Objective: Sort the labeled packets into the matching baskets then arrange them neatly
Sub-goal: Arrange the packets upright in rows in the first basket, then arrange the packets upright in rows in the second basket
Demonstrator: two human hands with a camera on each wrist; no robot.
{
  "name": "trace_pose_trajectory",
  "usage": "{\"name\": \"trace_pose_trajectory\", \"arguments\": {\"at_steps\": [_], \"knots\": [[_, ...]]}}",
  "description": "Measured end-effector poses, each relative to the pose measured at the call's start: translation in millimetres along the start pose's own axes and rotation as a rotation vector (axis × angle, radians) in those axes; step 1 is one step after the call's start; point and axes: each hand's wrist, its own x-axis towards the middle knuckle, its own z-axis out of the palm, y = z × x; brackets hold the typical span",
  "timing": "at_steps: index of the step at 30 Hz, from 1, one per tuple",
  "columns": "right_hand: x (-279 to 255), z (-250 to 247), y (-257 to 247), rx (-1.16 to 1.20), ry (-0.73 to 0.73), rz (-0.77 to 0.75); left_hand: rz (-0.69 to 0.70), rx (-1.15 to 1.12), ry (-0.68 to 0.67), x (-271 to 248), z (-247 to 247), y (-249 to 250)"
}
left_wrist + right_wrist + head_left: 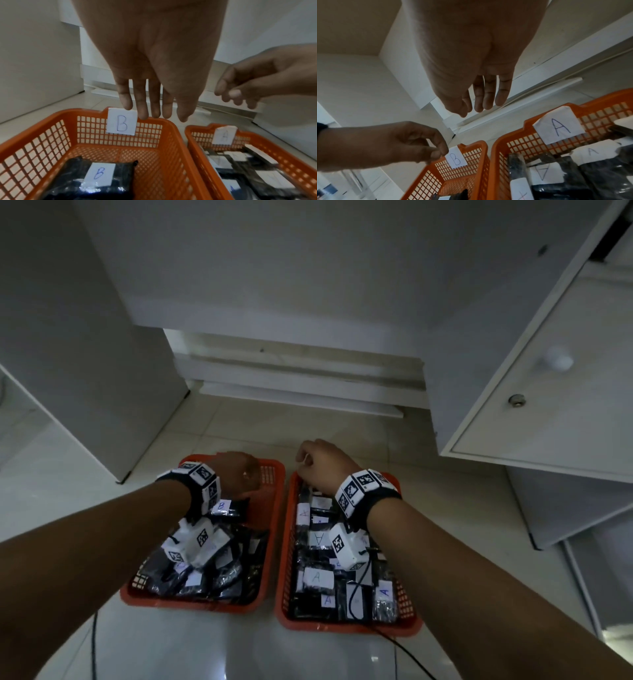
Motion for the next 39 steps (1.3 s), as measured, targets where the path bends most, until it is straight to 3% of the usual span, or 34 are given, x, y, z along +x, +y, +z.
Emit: {"name": "trace_pose_trajectory", "arguments": {"at_steps": [5,8,10,14,18,22,25,28,31,36,39], "knots": [[7.6,31.2,-19.3,0.094,0.061,0.014,-0.034,0.01,-0.006,-1.0,-7.0,-49.4],[11.4,69.1,-36.3,0.246,0.113,0.151,-0.01,0.046,-0.108,-13.2,-5.2,-81.3],[16.6,97.4,-47.0,0.264,0.023,0.193,0.038,0.022,-0.133,-23.9,-3.2,-106.3],[20.6,127.8,-71.2,0.14,-0.39,0.192,0.081,-0.051,-0.291,-39.4,19.1,-159.3],[16.8,130.4,-99.4,0.225,-0.422,0.29,0.18,-0.141,-0.288,-49.7,51.2,-194.6],[18.8,126.8,-117.2,0.187,-0.518,0.308,0.324,-0.259,-0.176,-50.2,67.9,-206.6],[16.7,121.5,-125.2,0.193,-0.584,0.315,0.362,-0.341,-0.219,-50.9,60.0,-201.3],[7.9,121.7,-124.1,0.146,-0.558,0.287,0.355,-0.268,-0.352,-55.4,57.5,-192.5],[1.3,124.4,-122.9,0.149,-0.514,0.248,0.374,-0.186,-0.357,-57.7,72.2,-189.1],[3.1,115.7,-125.7,0.209,-0.453,0.253,0.282,-0.497,-0.395,-56.2,70.0,-191.2],[7.9,102.7,-123.5,0.338,-0.434,0.283,0.252,-0.625,-0.338,-54.9,66.8,-194.5]]}}
